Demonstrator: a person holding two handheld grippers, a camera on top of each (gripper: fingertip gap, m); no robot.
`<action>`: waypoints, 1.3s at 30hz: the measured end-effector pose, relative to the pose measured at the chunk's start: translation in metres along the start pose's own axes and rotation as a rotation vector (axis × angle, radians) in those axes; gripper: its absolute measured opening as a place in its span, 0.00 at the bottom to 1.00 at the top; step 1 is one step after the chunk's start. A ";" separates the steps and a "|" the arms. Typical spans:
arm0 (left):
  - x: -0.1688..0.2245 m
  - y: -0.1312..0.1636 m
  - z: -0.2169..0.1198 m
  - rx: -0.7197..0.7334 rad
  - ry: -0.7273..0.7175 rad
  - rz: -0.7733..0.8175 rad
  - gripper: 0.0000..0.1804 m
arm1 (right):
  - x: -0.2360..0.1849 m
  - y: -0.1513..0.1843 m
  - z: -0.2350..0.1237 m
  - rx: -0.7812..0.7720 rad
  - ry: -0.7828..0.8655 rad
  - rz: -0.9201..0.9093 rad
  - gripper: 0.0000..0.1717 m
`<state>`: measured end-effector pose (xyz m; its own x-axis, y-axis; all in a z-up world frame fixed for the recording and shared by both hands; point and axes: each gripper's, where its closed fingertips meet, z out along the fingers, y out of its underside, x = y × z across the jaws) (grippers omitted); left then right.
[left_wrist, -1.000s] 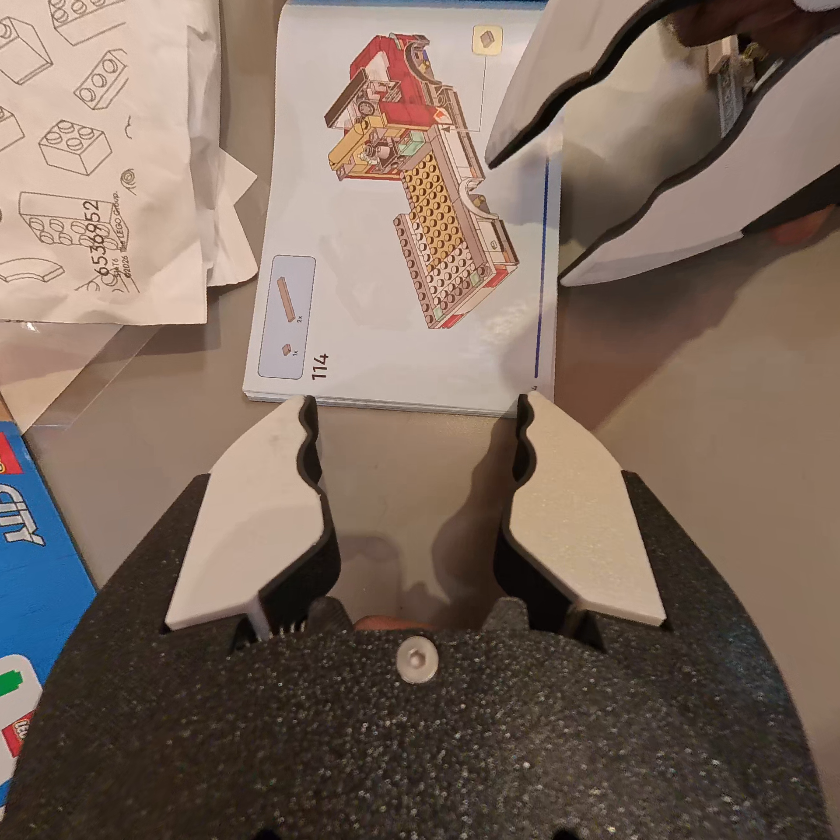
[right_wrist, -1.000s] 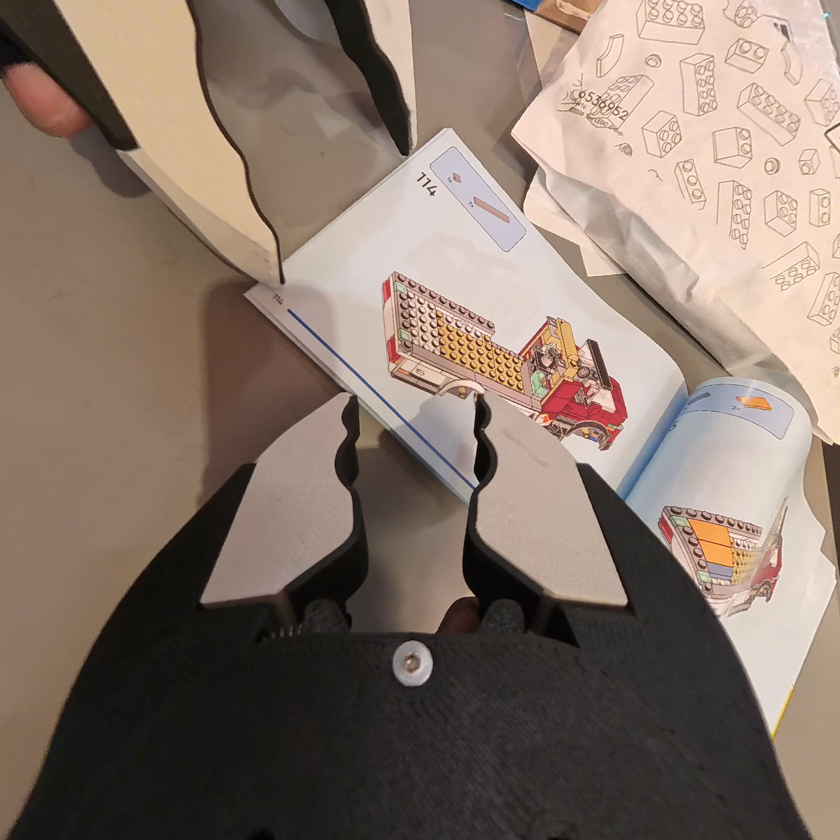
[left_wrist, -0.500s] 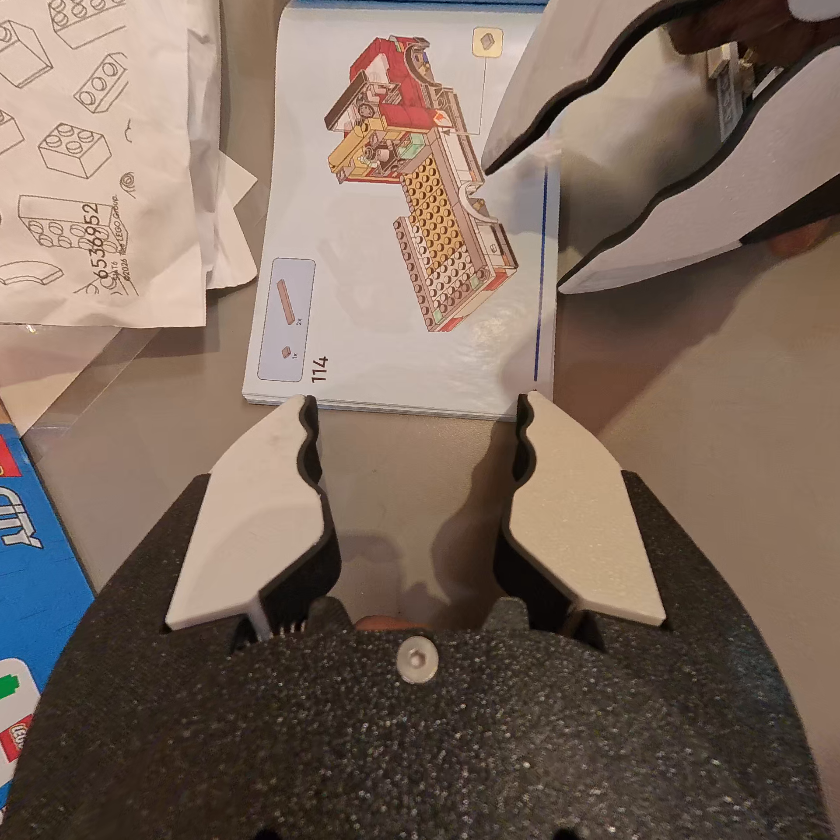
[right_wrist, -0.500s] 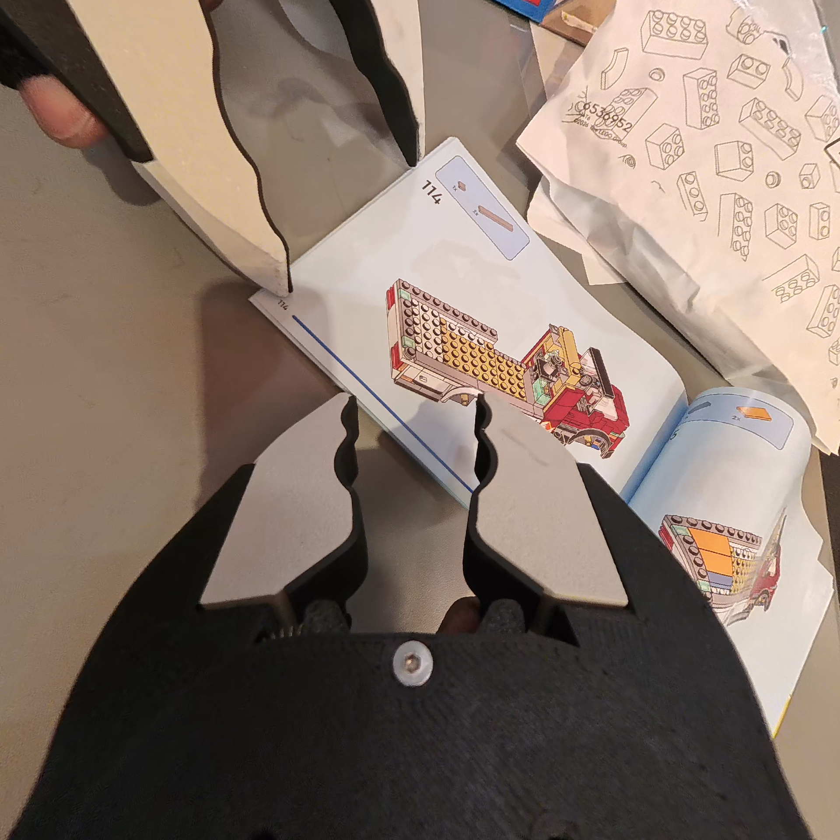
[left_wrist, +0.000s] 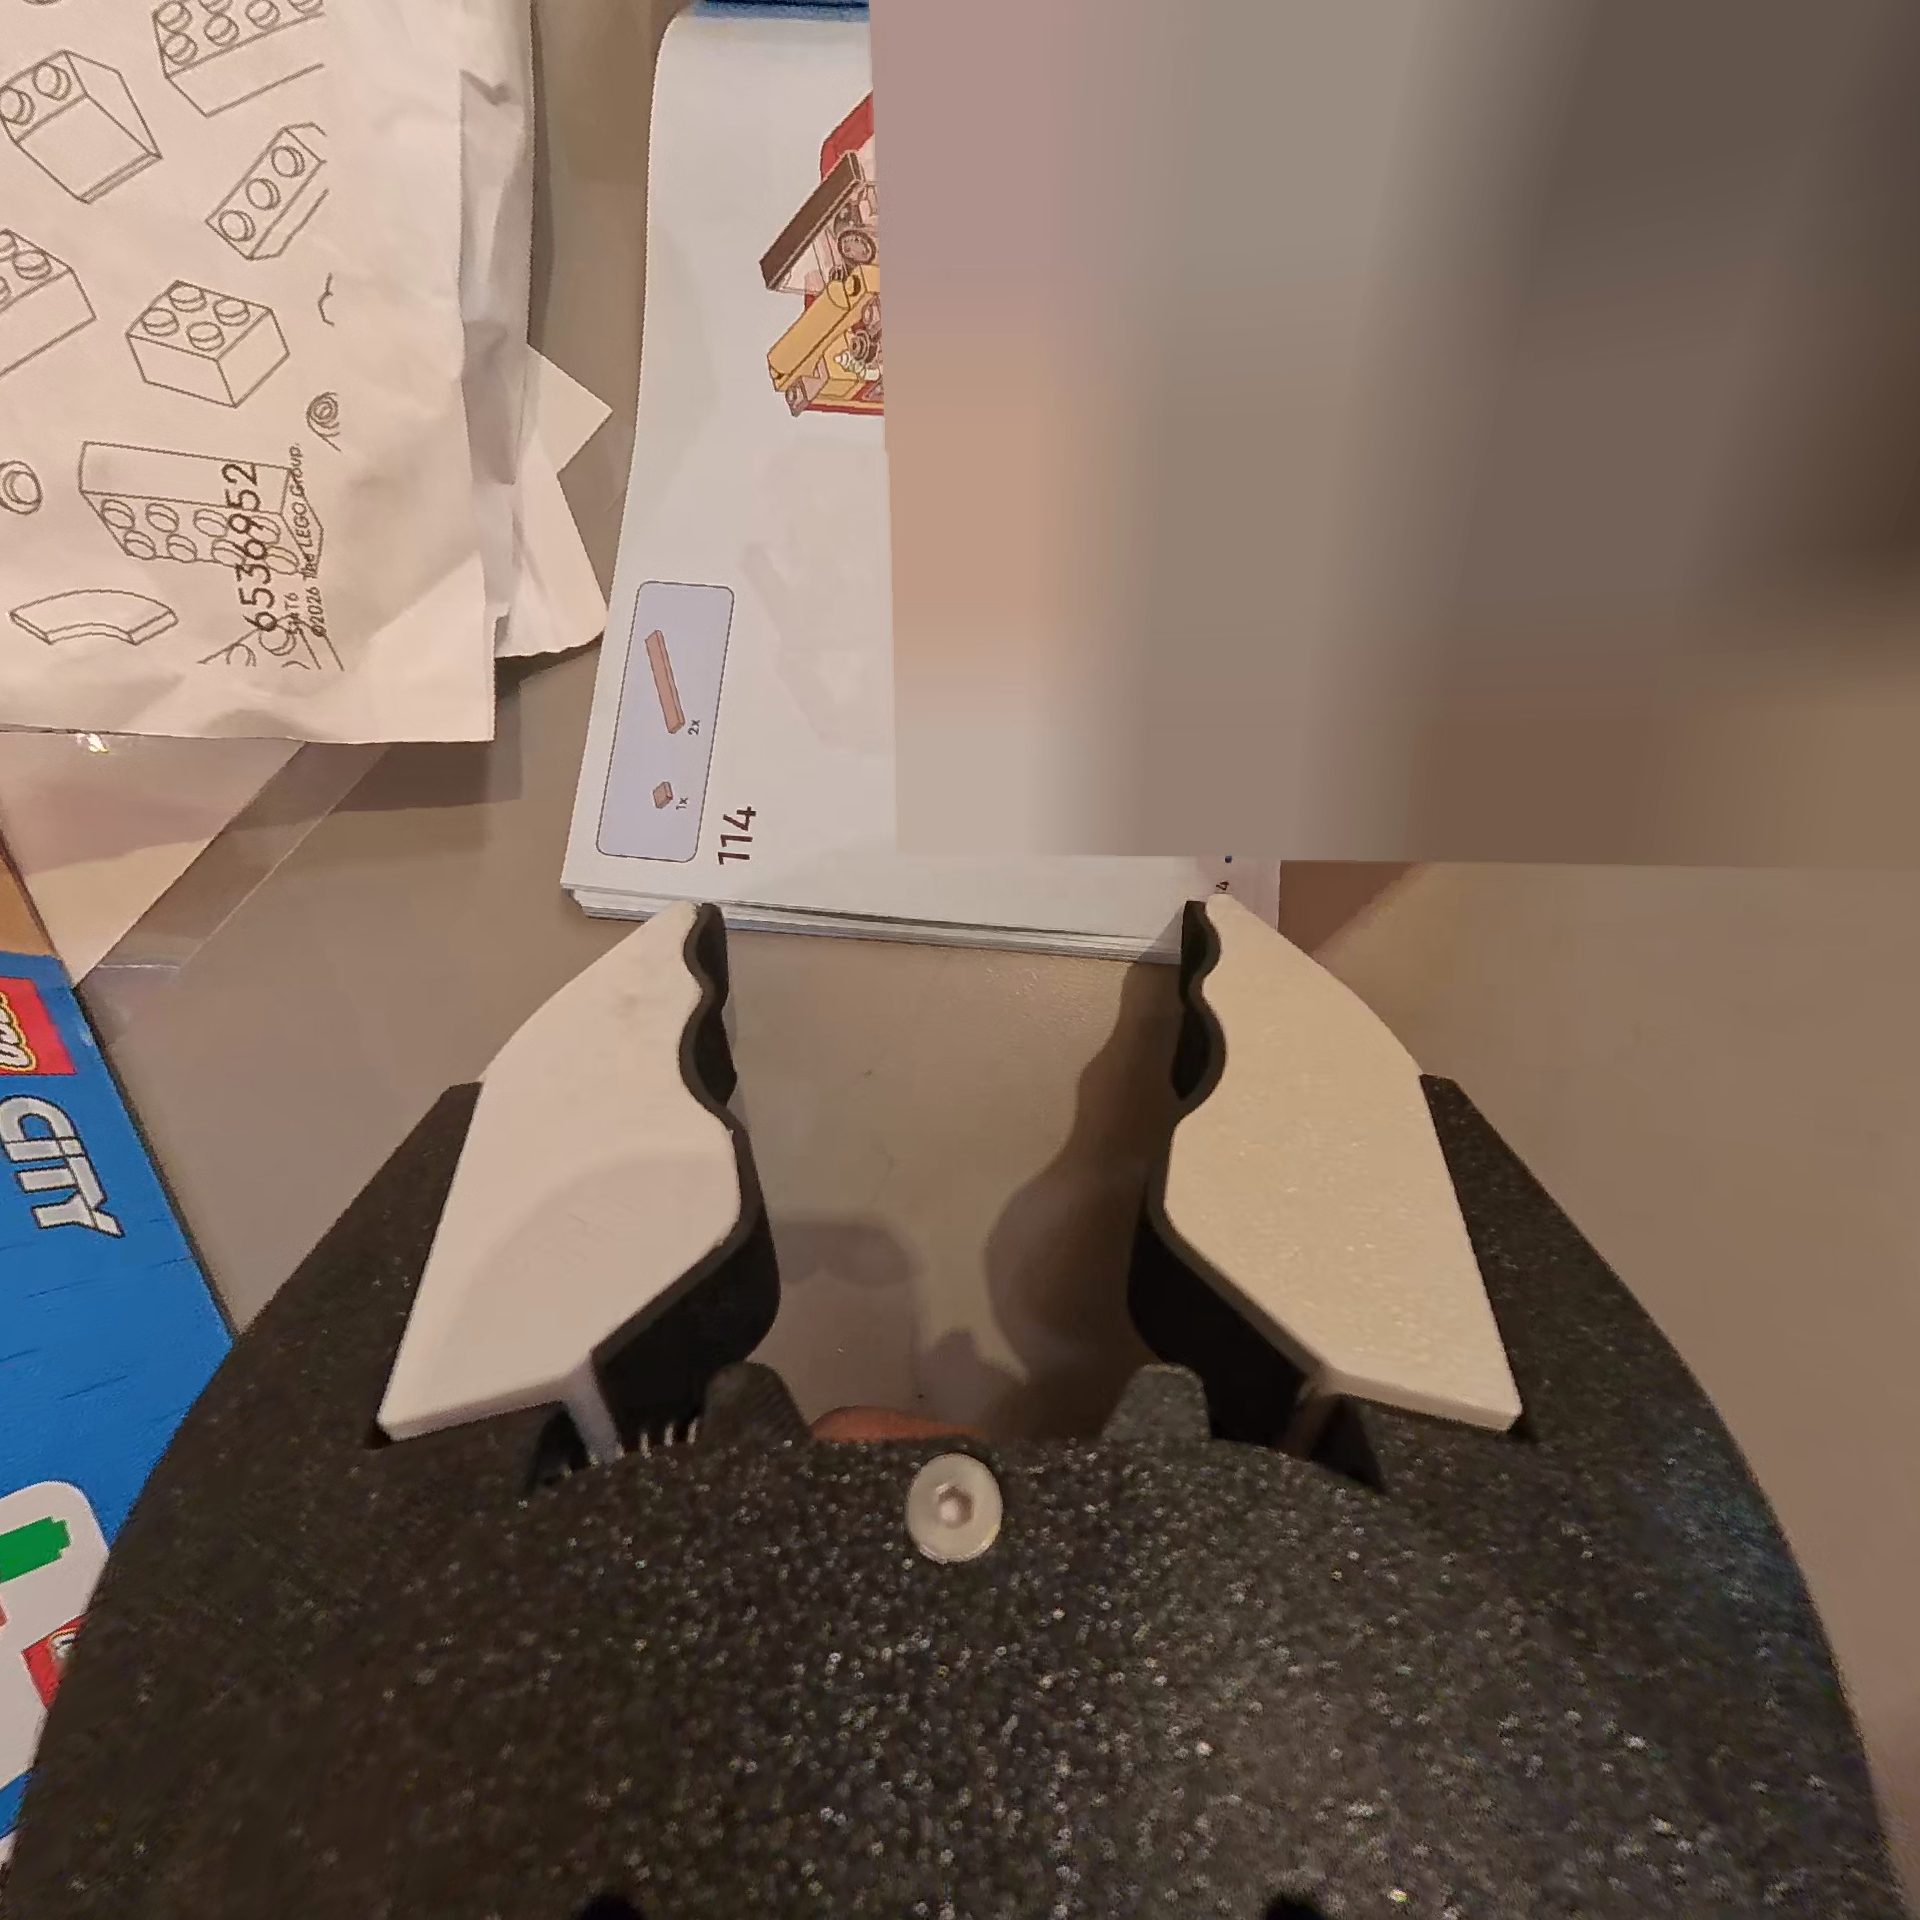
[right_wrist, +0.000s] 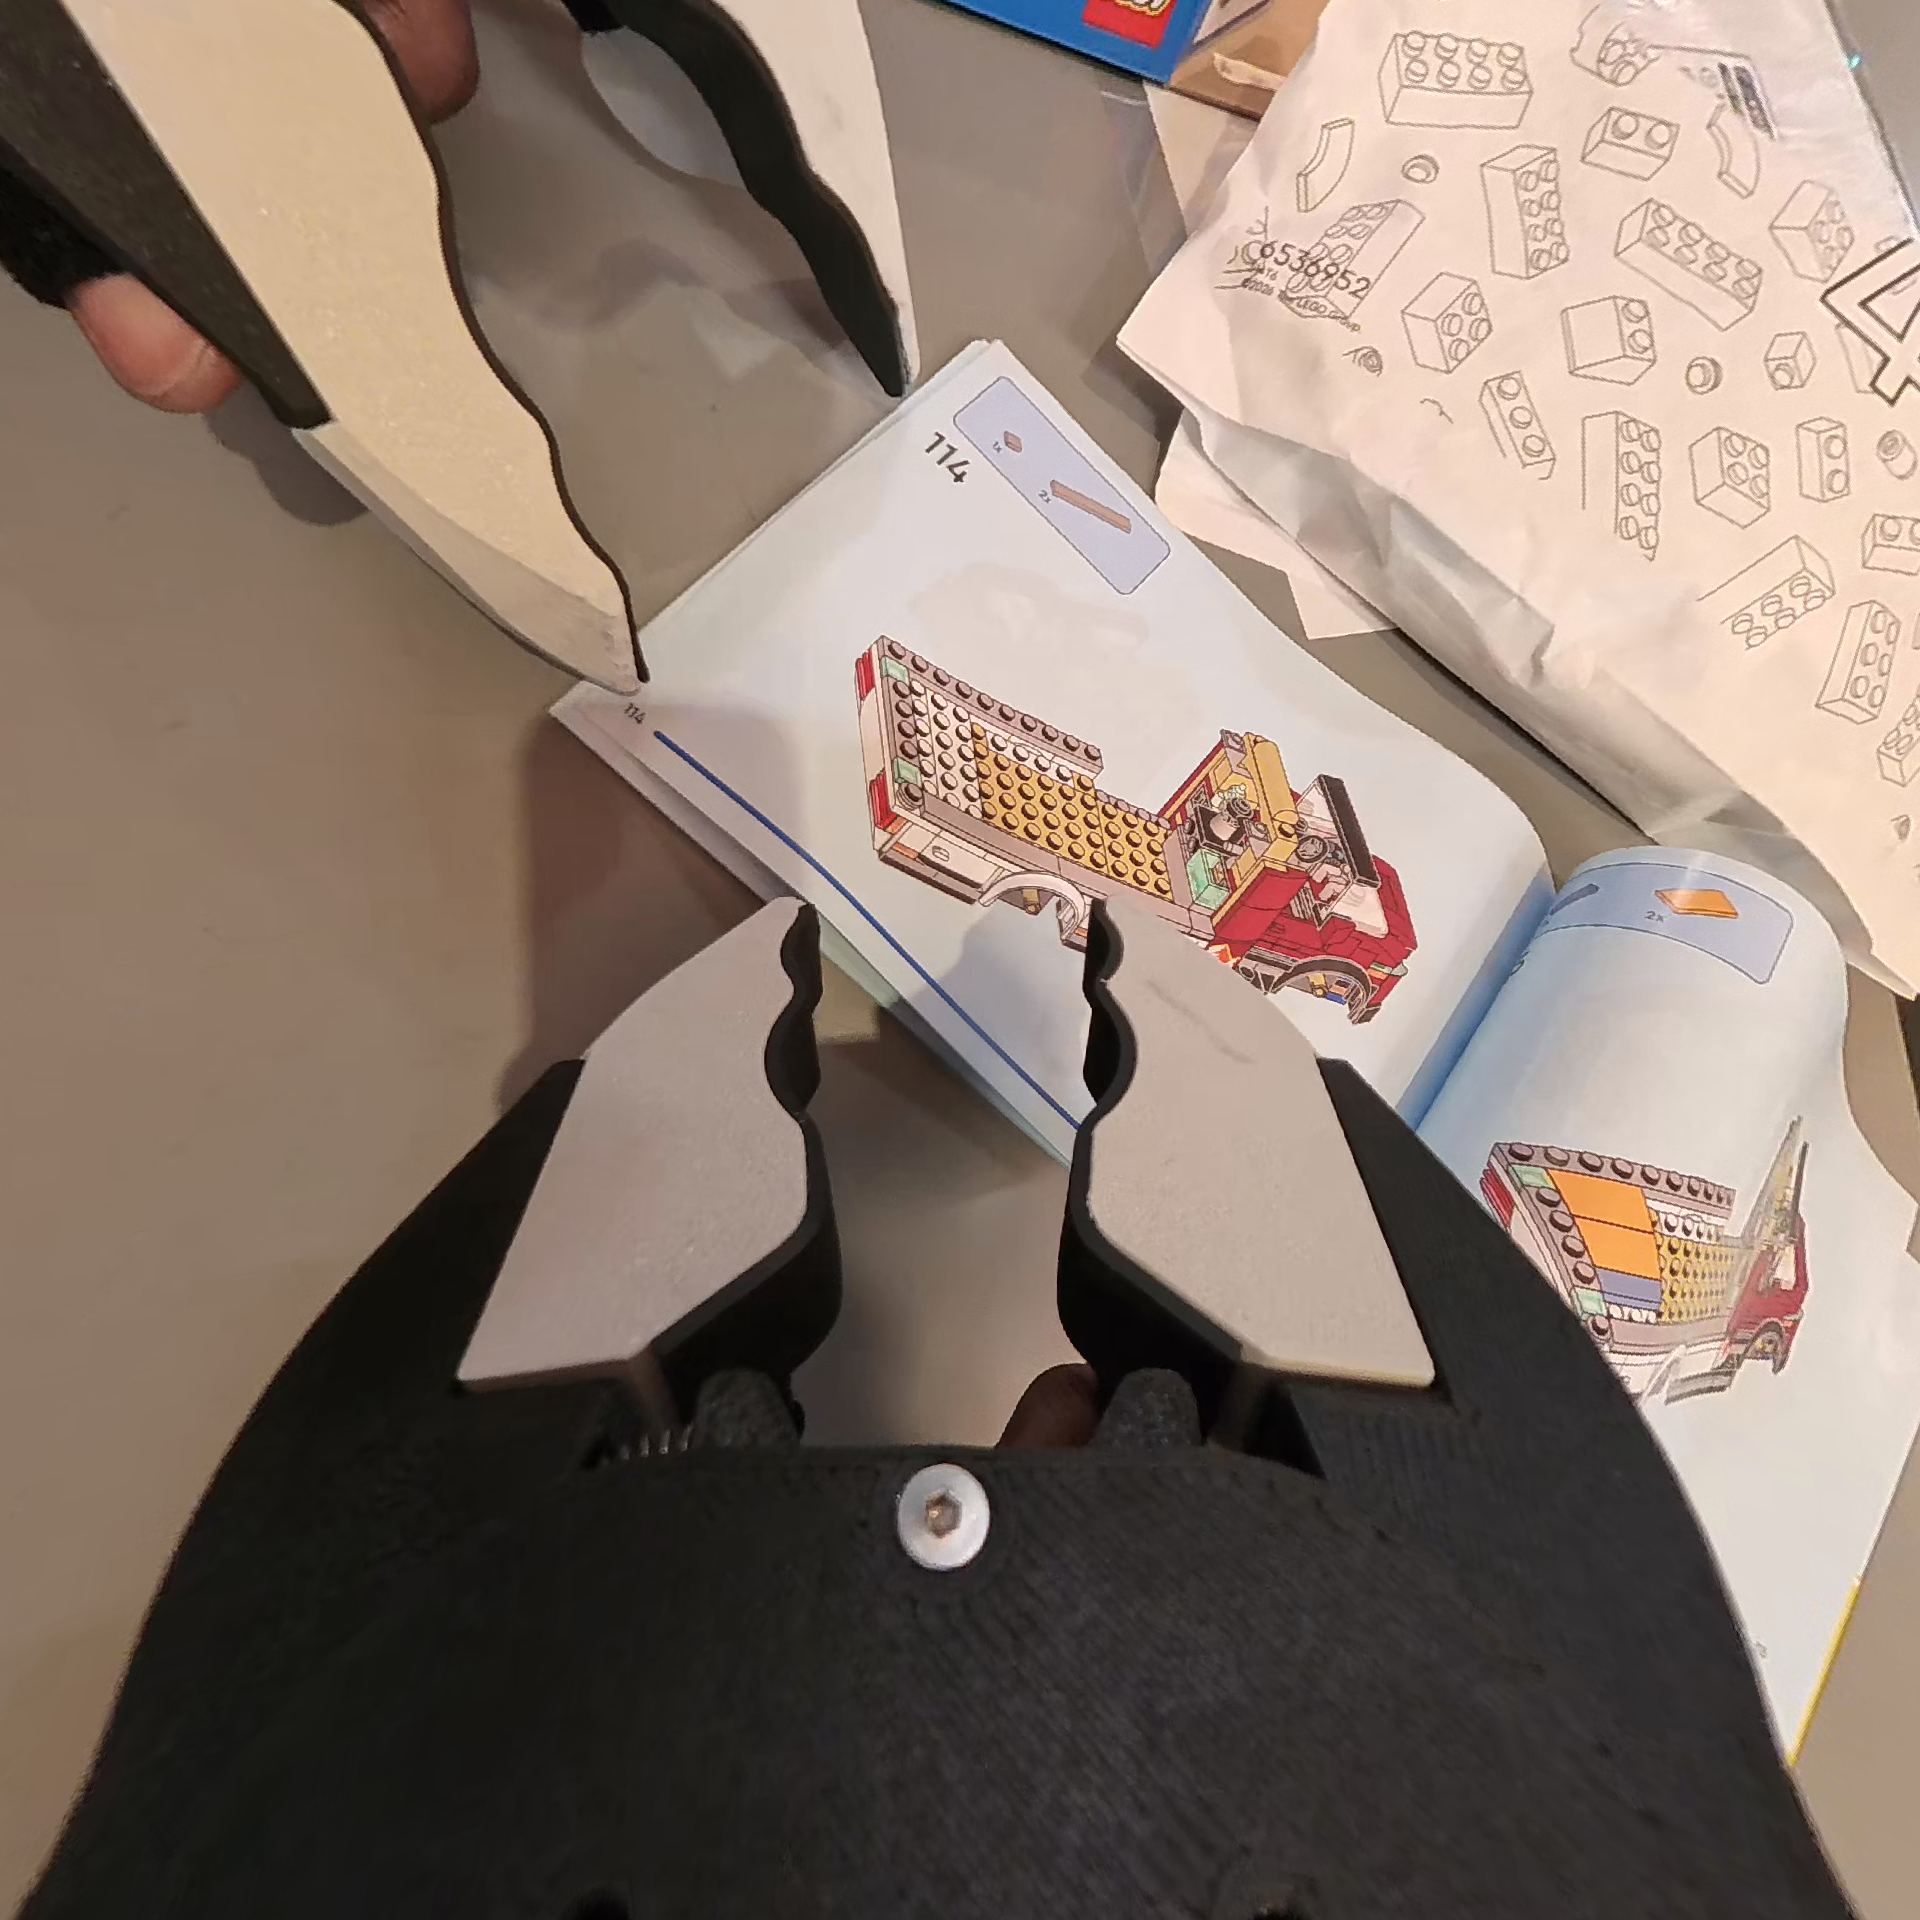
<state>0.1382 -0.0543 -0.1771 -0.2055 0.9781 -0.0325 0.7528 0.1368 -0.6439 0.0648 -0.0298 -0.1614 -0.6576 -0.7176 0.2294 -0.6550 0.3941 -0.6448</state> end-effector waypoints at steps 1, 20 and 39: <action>0.000 -0.001 0.000 0.003 -0.001 0.001 0.46 | 0.001 0.000 0.000 0.001 0.000 0.003 0.28; -0.013 -0.012 -0.014 0.099 -0.034 -0.061 0.46 | 0.013 0.004 -0.005 -0.002 0.040 0.045 0.27; -0.011 -0.013 -0.008 0.088 -0.027 -0.065 0.46 | 0.004 0.004 -0.001 -0.017 0.018 -0.004 0.27</action>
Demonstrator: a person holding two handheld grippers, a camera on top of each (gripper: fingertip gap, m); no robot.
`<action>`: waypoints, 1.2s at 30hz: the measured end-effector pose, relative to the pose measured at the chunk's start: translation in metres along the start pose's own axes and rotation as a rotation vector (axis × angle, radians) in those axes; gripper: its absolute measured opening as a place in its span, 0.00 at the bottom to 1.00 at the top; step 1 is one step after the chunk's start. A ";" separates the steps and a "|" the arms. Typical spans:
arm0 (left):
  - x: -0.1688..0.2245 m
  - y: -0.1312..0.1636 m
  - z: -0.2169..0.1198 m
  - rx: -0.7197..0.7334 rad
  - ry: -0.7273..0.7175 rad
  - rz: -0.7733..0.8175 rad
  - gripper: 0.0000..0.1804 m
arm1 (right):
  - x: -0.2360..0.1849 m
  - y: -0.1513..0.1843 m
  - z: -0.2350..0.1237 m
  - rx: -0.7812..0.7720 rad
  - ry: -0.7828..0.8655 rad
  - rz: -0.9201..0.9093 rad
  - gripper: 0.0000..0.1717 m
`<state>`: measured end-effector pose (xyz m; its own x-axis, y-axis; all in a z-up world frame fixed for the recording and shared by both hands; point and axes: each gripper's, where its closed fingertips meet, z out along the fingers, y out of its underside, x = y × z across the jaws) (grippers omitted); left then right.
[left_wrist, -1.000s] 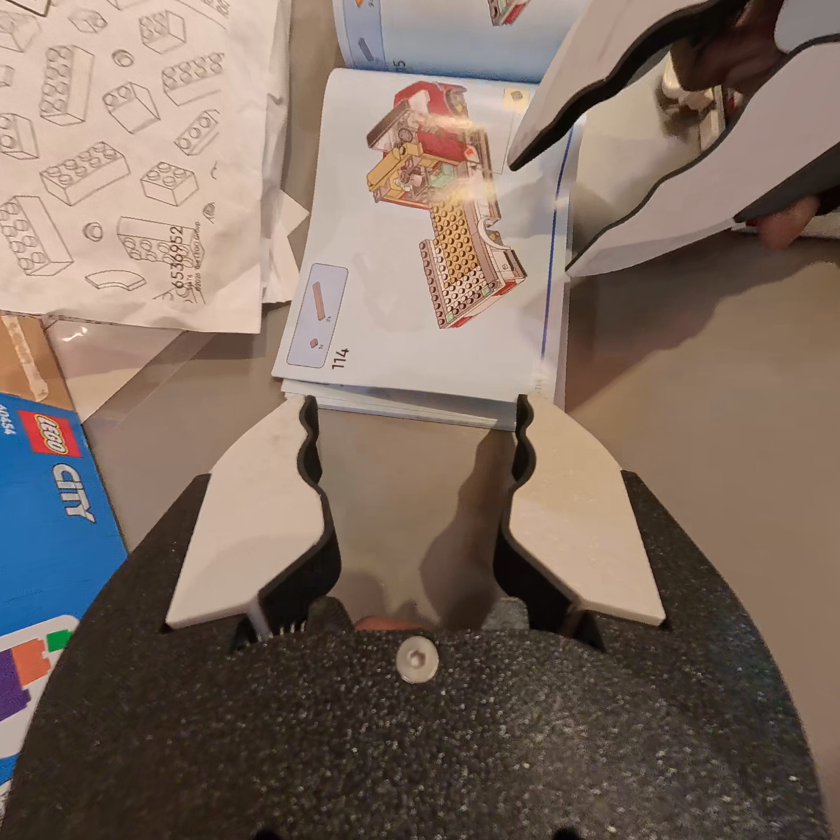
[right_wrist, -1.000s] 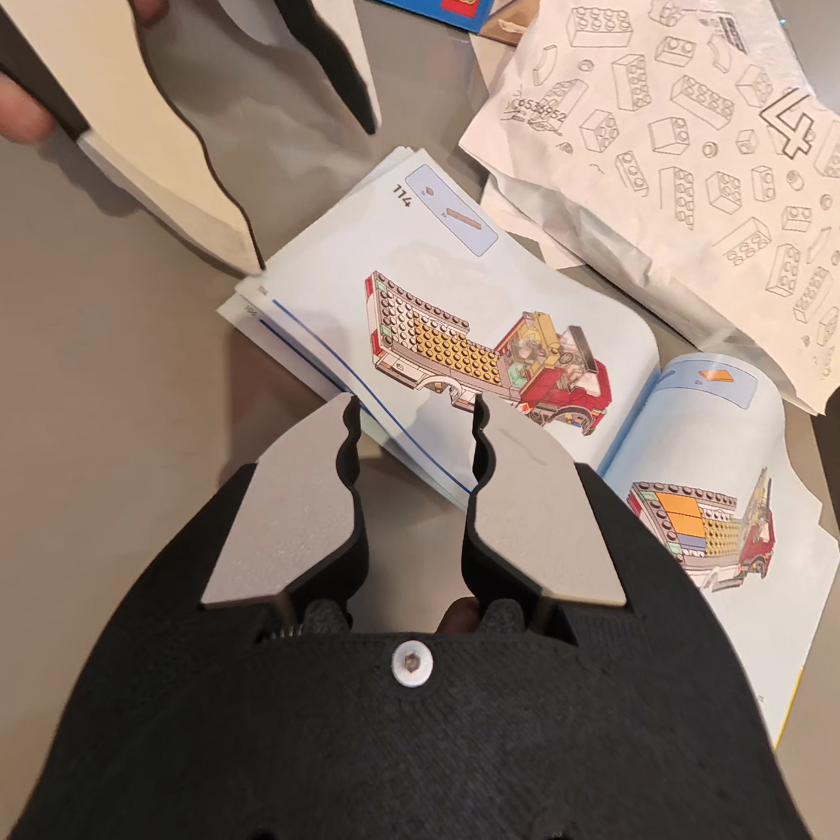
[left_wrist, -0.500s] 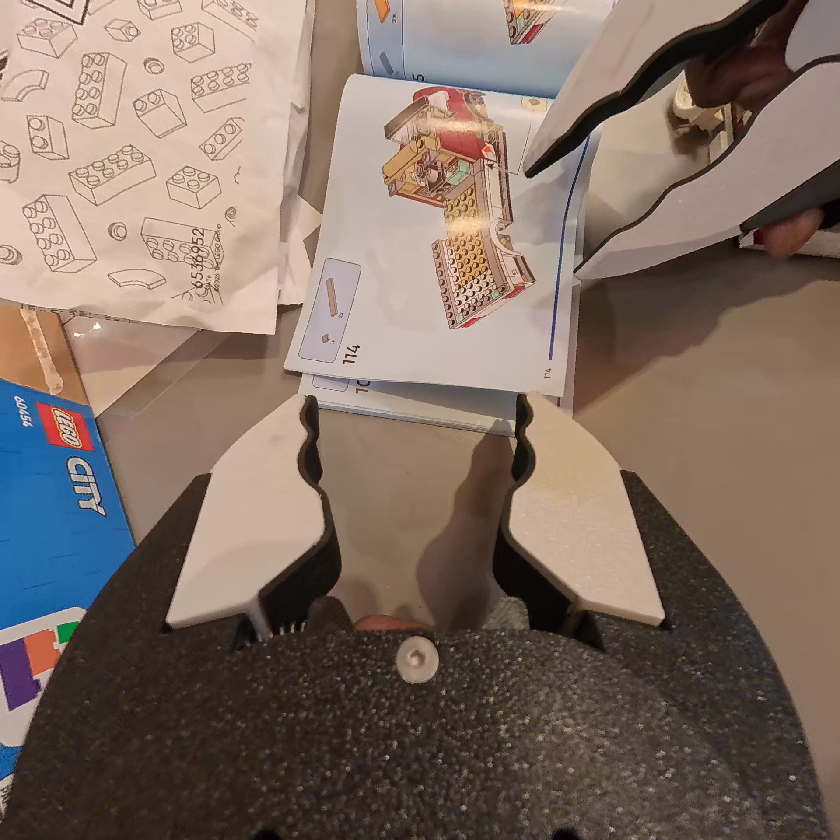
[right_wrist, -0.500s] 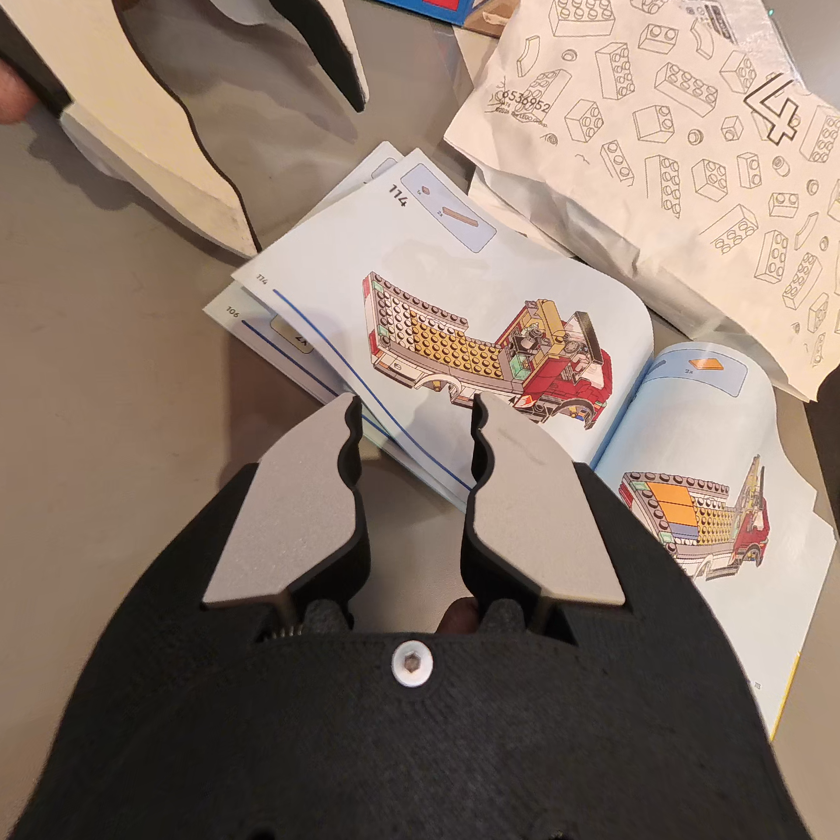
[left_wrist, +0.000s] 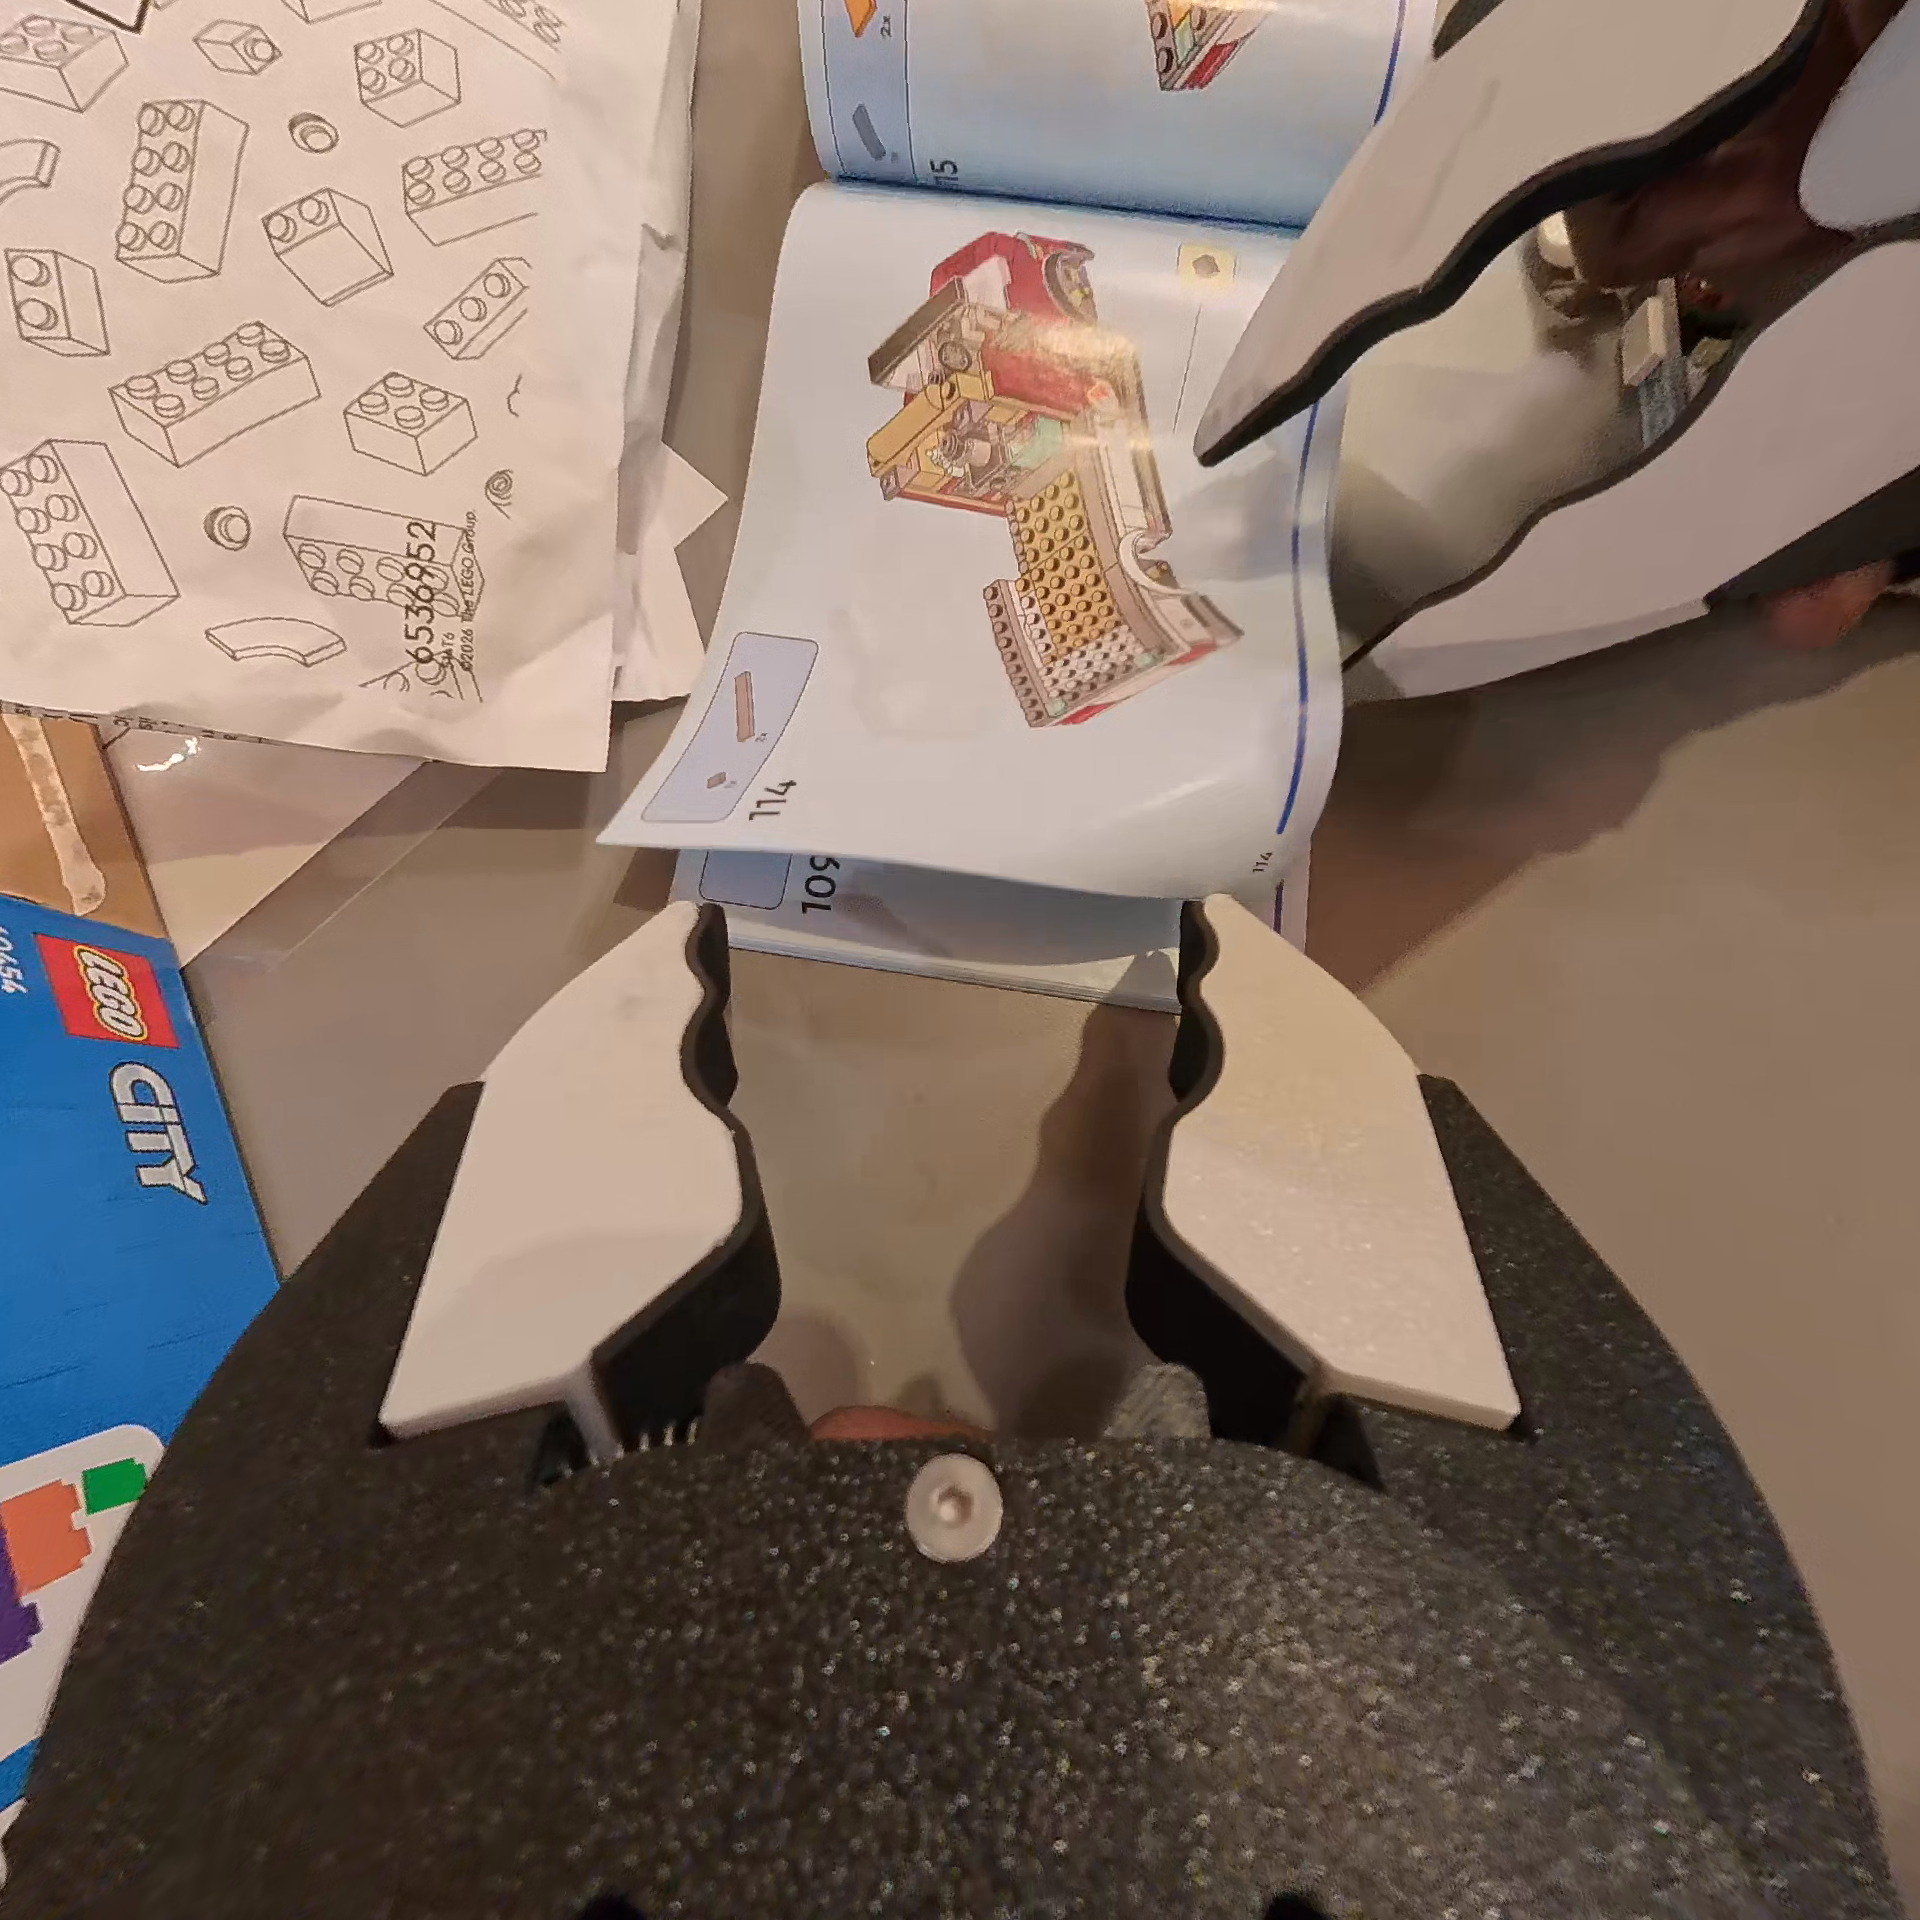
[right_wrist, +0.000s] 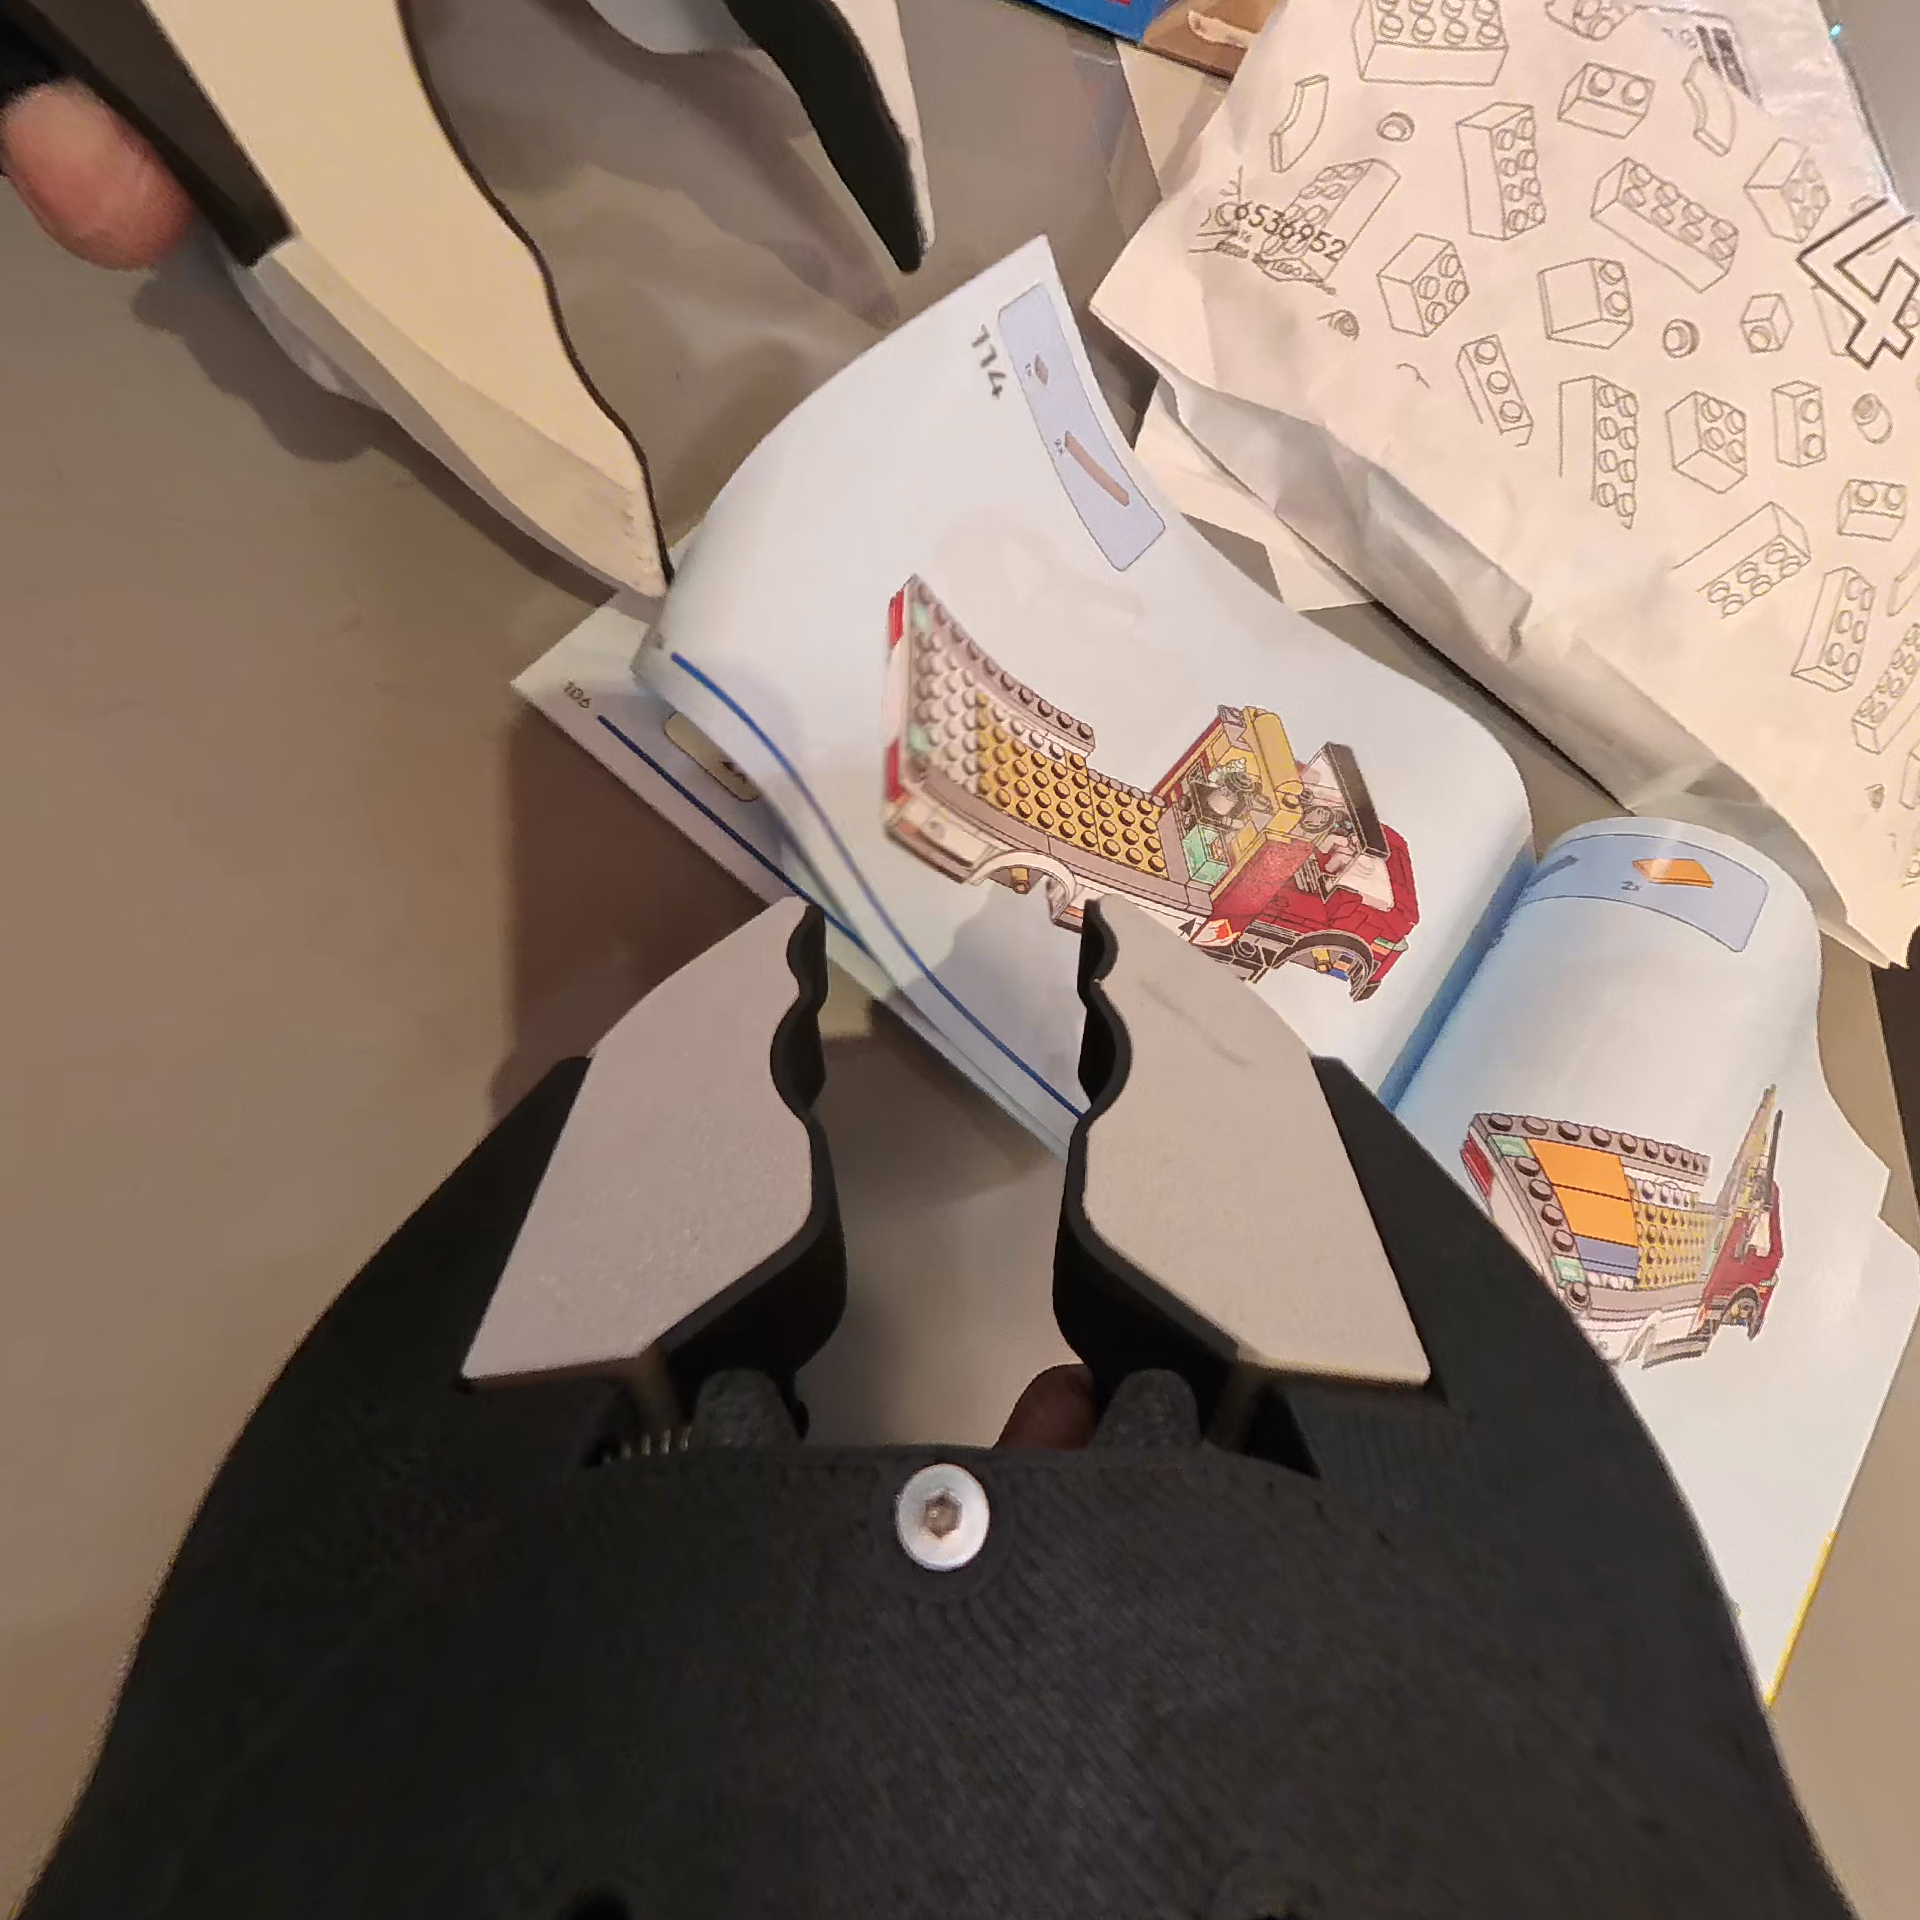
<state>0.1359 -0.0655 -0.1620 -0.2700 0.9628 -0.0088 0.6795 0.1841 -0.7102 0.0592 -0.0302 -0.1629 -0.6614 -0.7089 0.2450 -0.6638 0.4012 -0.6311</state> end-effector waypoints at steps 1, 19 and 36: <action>0.000 0.000 0.000 0.000 0.000 0.000 0.46 | -0.001 0.000 0.000 -0.001 -0.003 -0.007 0.27; 0.002 0.000 0.002 -0.007 0.002 0.003 0.46 | -0.028 -0.030 0.000 0.087 -0.134 0.075 0.35; 0.004 0.001 0.003 -0.013 0.006 0.010 0.46 | -0.022 -0.031 0.008 0.054 -0.170 0.167 0.19</action>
